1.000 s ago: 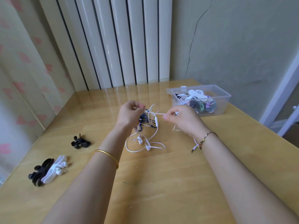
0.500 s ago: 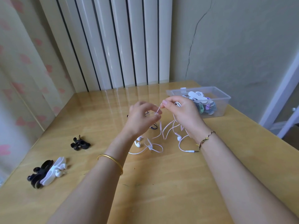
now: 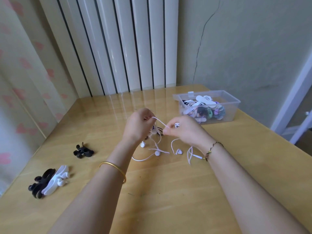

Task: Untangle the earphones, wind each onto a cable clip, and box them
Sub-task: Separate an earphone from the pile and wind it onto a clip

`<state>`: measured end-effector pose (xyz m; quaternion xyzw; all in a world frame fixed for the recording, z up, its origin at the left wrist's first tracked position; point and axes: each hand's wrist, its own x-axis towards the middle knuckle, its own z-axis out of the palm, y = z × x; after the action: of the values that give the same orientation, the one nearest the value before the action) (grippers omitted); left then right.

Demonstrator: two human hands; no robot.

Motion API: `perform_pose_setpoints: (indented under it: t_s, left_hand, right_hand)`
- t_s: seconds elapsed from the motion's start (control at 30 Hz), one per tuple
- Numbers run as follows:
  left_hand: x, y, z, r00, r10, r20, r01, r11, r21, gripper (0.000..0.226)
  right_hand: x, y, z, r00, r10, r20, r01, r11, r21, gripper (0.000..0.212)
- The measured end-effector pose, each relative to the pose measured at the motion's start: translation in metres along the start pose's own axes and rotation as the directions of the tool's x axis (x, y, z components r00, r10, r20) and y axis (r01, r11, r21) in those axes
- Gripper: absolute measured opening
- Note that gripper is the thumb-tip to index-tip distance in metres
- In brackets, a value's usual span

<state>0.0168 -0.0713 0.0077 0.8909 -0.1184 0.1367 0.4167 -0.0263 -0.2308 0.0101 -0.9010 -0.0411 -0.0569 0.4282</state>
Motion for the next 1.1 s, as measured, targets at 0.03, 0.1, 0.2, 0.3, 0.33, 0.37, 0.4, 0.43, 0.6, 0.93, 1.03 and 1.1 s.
perform_pose_setpoints:
  t_s: [0.03, 0.1, 0.2, 0.3, 0.33, 0.37, 0.4, 0.43, 0.6, 0.93, 1.03, 1.1]
  left_hand:
    - [0.000, -0.002, 0.000, 1.000, 0.008, 0.011, -0.008, 1.000, 0.007, 0.008]
    - [0.000, -0.005, 0.002, 0.998, 0.010, 0.059, -0.009, 1.000, -0.014, 0.013]
    - [-0.002, -0.005, 0.003, 0.993, 0.026, 0.118, -0.018, 0.997, -0.070, 0.016]
    - [-0.003, 0.002, 0.000, 0.989, 0.013, 0.145, 0.012, 0.986, -0.167, 0.012]
    - [-0.003, 0.003, -0.001, 0.988, -0.010, 0.156, 0.044, 0.975, -0.218, 0.014]
    - [-0.004, 0.003, -0.003, 0.985, -0.032, 0.168, 0.076, 0.961, -0.265, 0.016]
    - [-0.004, 0.002, -0.004, 0.982, -0.052, 0.180, 0.106, 0.947, -0.303, 0.018]
    - [-0.005, 0.001, -0.005, 0.979, -0.069, 0.194, 0.132, 0.932, -0.338, 0.020]
    - [-0.004, 0.000, -0.005, 0.949, -0.186, 0.254, 0.300, 0.780, -0.549, 0.025]
    - [-0.004, 0.020, -0.006, 0.836, -0.322, 0.444, 0.527, 0.243, -0.815, 0.023]
    - [-0.003, 0.018, -0.005, 0.857, -0.311, 0.412, 0.486, 0.219, -0.846, 0.017]
    - [-0.003, 0.017, -0.004, 0.866, -0.297, 0.402, 0.473, 0.229, -0.851, 0.020]
  right_hand:
    - [-0.001, -0.004, 0.000, 0.998, -0.038, -0.055, 0.046, 0.989, 0.144, 0.008]
    - [-0.002, -0.010, -0.005, 0.973, -0.089, -0.214, 0.160, 0.925, 0.344, 0.013]
    - [-0.002, -0.015, -0.008, 0.957, -0.036, -0.288, 0.184, 0.845, 0.502, 0.021]
    - [-0.001, -0.013, -0.007, 0.988, 0.055, -0.147, 0.079, 0.633, 0.770, 0.022]
    - [-0.001, -0.011, -0.007, 0.991, 0.072, -0.109, 0.049, 0.571, 0.820, 0.024]
    - [-0.001, -0.009, -0.008, 0.991, 0.094, -0.097, 0.031, 0.537, 0.843, 0.025]
    - [0.000, -0.006, -0.008, 0.988, 0.119, -0.096, 0.021, 0.516, 0.856, 0.025]
    - [0.000, -0.004, -0.009, 0.985, 0.140, -0.100, 0.018, 0.494, 0.869, 0.025]
    - [0.002, 0.004, -0.015, 0.982, 0.187, -0.029, -0.037, 0.337, 0.941, 0.024]
    - [0.005, 0.010, -0.011, 0.975, 0.213, 0.065, -0.135, 0.337, 0.932, 0.020]
    - [0.007, 0.015, -0.011, 0.958, 0.278, 0.074, -0.164, 0.316, 0.935, 0.022]
    - [0.008, 0.019, -0.011, 0.946, 0.318, 0.061, -0.161, 0.297, 0.941, 0.023]
